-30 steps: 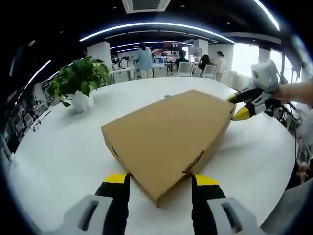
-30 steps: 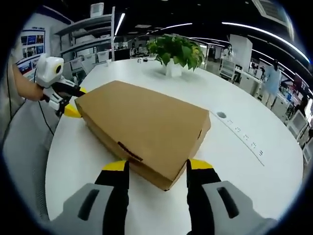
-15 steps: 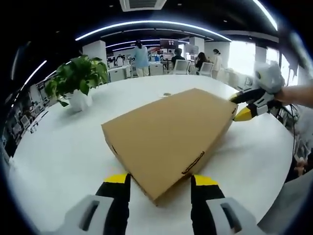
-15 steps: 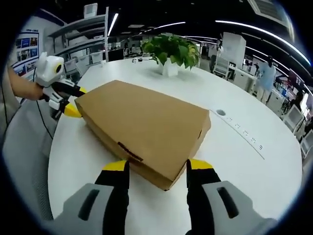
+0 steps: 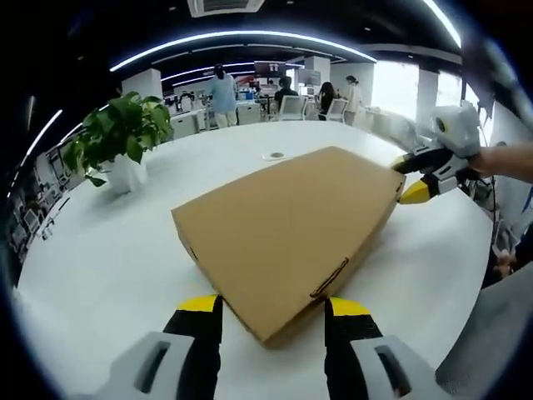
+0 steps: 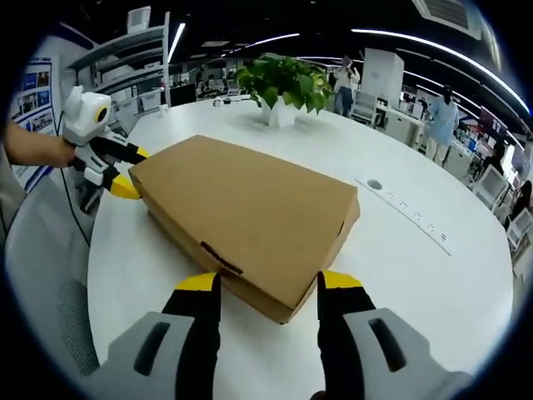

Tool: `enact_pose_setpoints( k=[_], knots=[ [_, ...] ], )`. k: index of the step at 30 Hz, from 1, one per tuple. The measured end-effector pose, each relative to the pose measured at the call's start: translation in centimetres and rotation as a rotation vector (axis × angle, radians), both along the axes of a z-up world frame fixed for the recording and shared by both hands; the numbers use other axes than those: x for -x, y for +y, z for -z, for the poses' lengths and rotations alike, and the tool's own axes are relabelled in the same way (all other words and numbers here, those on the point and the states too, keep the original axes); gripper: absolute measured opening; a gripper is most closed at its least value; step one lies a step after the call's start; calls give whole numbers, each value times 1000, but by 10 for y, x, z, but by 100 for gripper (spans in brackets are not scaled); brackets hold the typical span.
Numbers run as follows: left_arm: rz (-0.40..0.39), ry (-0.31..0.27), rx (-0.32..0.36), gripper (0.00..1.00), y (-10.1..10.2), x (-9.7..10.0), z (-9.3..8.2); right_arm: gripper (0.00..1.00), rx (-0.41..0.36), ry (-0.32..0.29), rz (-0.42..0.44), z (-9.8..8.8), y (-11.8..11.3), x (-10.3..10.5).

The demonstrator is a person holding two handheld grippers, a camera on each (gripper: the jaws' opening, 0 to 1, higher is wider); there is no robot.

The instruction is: Operate the shoe box by opening the lid, removing the specified soft item, and placing it in the target area until the item is outside and the box remains undamaged.

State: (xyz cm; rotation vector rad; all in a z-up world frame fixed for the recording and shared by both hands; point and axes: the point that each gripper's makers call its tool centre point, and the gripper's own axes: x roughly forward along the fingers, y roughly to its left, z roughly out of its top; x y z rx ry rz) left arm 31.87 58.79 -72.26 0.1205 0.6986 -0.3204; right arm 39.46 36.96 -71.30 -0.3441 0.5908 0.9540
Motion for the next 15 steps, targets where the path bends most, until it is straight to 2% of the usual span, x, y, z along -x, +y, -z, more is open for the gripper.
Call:
enact_pose_setpoints(
  k=[13,15],
  knots=[
    [88,14,8,48,23,3,0,41,-14,25,80,0,16,24],
    [88,26,27,47,27,5,1,41,-12,25,90,0,17,27]
  ],
)
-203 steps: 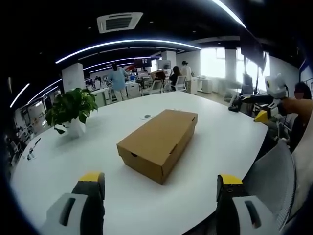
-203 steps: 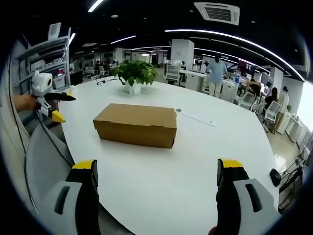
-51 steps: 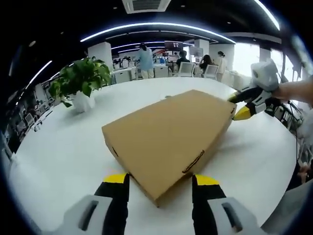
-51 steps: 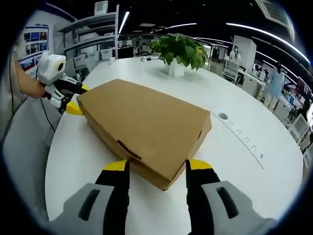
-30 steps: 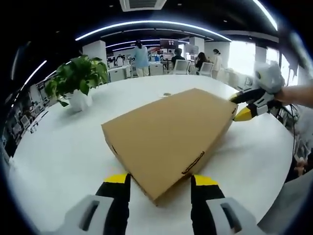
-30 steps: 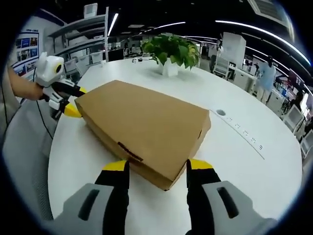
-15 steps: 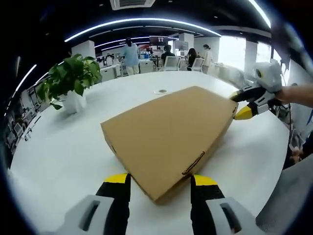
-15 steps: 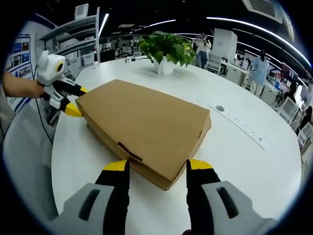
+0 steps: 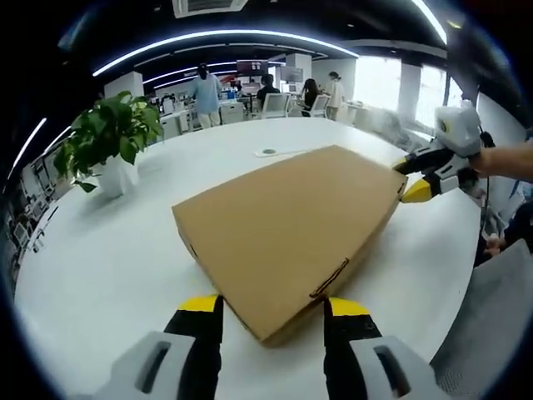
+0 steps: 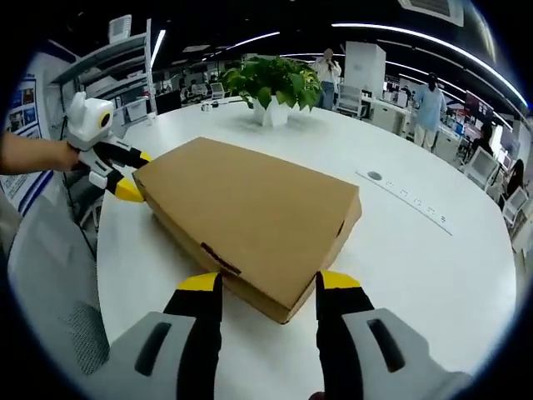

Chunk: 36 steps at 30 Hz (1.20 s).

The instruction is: Operate the shoe box by opening the lid, removing the specified soft item, and placing it in the target area until the item is outside and the box remains undamaged.

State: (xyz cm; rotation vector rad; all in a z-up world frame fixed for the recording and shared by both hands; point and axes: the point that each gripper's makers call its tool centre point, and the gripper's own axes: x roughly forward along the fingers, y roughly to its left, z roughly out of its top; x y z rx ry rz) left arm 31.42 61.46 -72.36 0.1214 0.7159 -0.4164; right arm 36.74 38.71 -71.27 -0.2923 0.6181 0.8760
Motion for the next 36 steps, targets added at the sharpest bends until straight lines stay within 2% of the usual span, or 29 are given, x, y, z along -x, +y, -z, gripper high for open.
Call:
enact_pose_setpoints(
  k=[16,29,36],
  knots=[
    [100,12,-21,47,27,9,-5,38,-7,-53,71,1,26,36],
    [172,25,-32,47,44,10,-7,34,4,-48,72,0,39,55],
    [177,26,-36,46,56,13,-7,32,4,-48,55,0,49,65]
  ],
)
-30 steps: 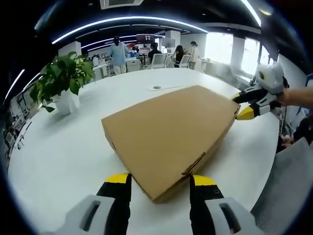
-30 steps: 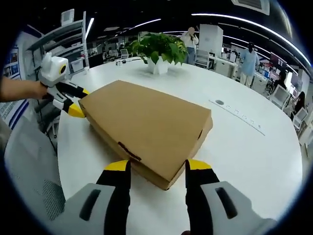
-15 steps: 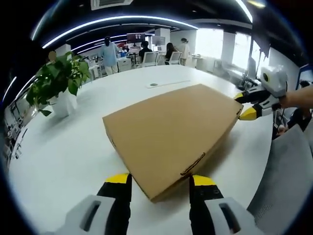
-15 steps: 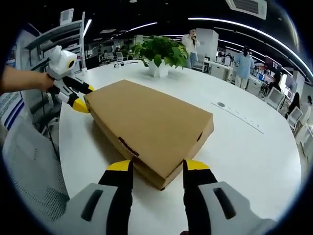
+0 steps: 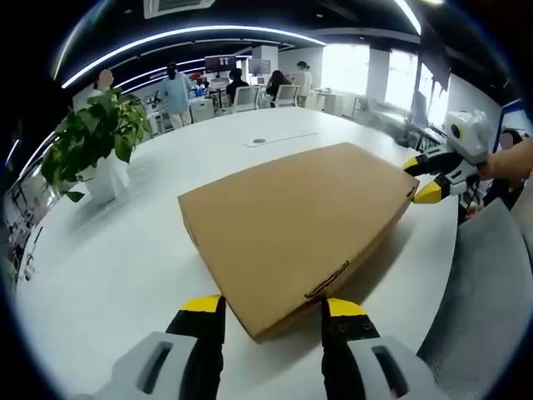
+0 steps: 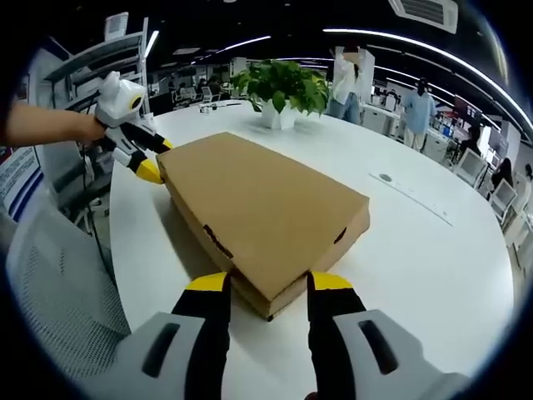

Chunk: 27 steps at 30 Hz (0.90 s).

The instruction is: Operate the shoe box by opening the lid, removing the specified soft item, and placing it in the target area until the item is outside and the box remains undamaged.

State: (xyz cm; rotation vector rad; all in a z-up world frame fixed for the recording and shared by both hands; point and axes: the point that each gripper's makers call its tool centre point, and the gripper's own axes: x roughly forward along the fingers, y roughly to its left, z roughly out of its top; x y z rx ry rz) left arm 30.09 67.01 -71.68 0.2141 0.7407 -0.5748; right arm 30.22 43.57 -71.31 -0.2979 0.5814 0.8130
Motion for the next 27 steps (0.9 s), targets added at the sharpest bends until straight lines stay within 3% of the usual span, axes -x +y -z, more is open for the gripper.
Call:
enact_pose_setpoints(
  k=[14,27],
  knots=[
    [-50,-22,38,40,4,9,-5,30,-31,-11,19,-1,-3,2],
    [-27,-33,13,47,-4,24,-8,30,-51,13,25,-1,-6,7]
  ],
)
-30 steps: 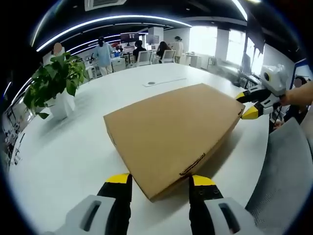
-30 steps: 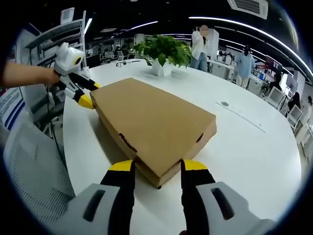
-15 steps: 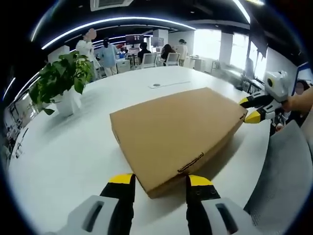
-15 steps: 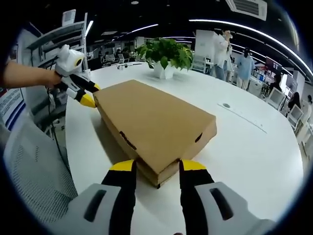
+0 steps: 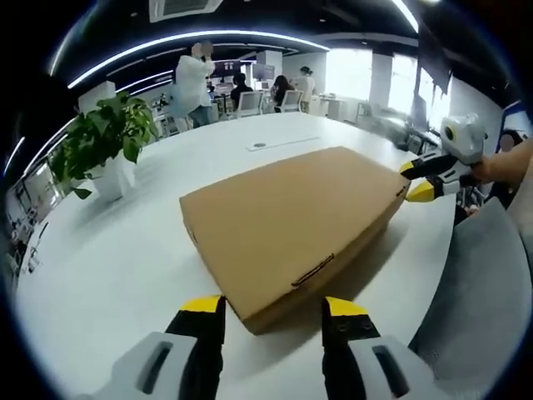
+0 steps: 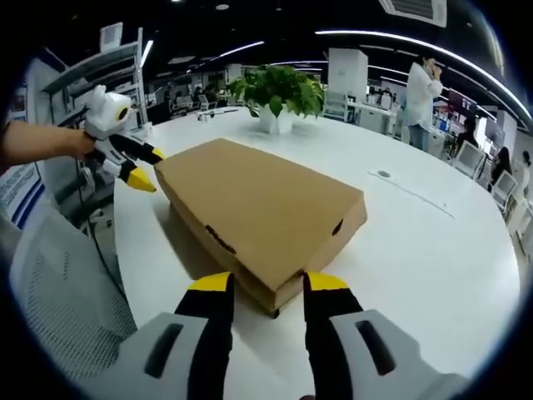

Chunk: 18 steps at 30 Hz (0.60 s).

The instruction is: Operate the shoe box by opening the lid, removing the specified soft item, and placing it in the target area until the item is outside and the box remains undamaged.

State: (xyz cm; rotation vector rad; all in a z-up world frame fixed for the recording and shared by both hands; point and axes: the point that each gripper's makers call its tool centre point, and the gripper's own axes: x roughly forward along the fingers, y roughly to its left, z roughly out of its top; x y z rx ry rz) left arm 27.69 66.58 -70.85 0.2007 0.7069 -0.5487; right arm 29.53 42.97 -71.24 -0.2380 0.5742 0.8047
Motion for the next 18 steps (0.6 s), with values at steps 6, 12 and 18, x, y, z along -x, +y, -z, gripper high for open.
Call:
enact_pose_setpoints(
  k=[6,12,18],
  knots=[
    [0,-14,-1,49,-2,3,-8,33,-12,-7,-3,-7,1,2],
    [-12,-41,4,50,-2,2,-21,34,-33,-30,-5,-20,2,3],
    [-18,-68,8,51,-3,0,-35,36,-40,-54,-23,-36,3,3]
  ],
)
